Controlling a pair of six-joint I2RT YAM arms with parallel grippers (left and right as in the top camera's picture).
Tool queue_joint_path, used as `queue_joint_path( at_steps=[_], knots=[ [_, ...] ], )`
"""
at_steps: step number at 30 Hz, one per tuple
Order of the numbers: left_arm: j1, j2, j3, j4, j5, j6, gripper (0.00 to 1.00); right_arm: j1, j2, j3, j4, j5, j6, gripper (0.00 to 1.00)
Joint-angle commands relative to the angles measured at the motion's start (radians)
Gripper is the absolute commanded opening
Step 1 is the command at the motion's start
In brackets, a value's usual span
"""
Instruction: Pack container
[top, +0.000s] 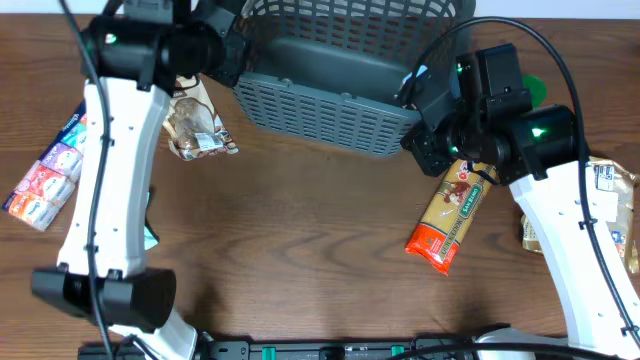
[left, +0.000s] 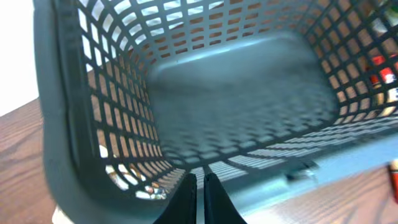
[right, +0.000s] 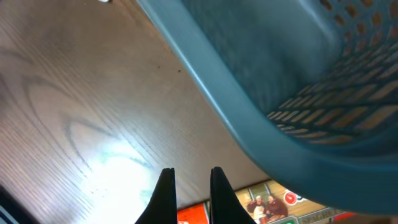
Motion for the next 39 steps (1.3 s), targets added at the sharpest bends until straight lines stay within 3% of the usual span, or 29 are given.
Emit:
queue_joint_path(
  at_steps=[1, 8, 25, 30, 32, 35, 38, 39],
  knots=[
    [-0.003, 0.034, 0.019, 0.008, -0.005, 0.055, 0.06, 0.009, 0.003, 0.014, 0.014, -0.001, -0.054, 0.01],
    [-0.003, 0.087, 0.017, -0.007, -0.005, 0.054, 0.06, 0.009, 0.017, 0.011, 0.045, 0.000, -0.062, 0.01],
    [-0.003, 0.092, 0.017, -0.217, -0.005, 0.054, 0.06, 0.008, 0.158, 0.012, 0.069, 0.000, -0.061, 0.01],
    [-0.003, 0.092, 0.017, -0.199, -0.005, 0.054, 0.06, 0.008, 0.157, 0.012, 0.066, 0.000, -0.061, 0.01],
    [-0.003, 0.092, 0.017, -0.173, -0.005, 0.046, 0.21, 0.008, 0.149, 0.012, 0.062, 0.000, -0.060, 0.01],
    [-0.003, 0.090, 0.018, -0.118, -0.005, 0.015, 0.34, 0.008, 0.114, 0.019, 0.058, 0.000, -0.047, 0.03],
    [-0.003, 0.086, 0.023, -0.065, -0.005, -0.007, 0.63, 0.008, 0.056, 0.031, 0.059, 0.000, -0.030, 0.07],
    [-0.003, 0.084, 0.026, -0.056, -0.005, -0.007, 0.63, 0.008, 0.036, 0.032, 0.060, 0.001, -0.024, 0.09]
  ],
)
